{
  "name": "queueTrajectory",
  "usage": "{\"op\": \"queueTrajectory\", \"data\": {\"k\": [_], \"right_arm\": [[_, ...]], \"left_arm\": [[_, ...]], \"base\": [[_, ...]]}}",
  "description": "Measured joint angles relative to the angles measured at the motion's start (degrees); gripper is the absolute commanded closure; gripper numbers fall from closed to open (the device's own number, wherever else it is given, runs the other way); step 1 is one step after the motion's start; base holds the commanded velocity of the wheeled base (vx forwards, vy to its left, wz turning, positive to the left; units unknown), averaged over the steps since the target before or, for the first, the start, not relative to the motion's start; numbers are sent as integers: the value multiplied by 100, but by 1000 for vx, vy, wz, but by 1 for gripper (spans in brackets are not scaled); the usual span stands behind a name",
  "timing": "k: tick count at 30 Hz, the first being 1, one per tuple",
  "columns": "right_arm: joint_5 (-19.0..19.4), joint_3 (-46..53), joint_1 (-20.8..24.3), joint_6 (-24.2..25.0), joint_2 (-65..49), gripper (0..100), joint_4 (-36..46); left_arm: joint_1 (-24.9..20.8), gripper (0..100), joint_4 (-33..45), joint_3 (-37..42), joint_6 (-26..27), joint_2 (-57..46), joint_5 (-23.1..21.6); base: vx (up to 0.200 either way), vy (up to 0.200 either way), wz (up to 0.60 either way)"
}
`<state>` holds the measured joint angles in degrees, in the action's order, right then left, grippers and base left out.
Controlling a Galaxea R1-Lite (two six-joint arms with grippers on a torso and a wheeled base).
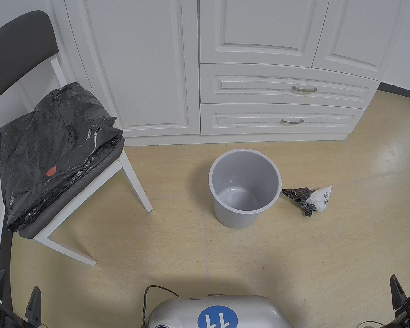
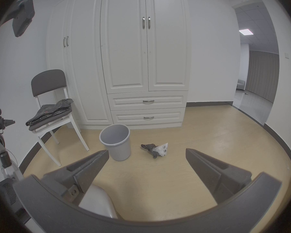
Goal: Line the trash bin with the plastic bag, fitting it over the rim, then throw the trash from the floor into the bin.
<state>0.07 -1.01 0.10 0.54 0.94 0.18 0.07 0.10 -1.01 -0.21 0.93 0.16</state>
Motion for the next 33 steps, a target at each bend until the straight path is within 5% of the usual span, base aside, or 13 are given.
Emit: {"op": "queueTrajectory", "data": {"k": [33], "right_arm": [[0,0,-2,-2,0,0,-7]], "left_arm": [[-2,0,-2,0,-50,0,22]], "base": [[0,0,0]]}}
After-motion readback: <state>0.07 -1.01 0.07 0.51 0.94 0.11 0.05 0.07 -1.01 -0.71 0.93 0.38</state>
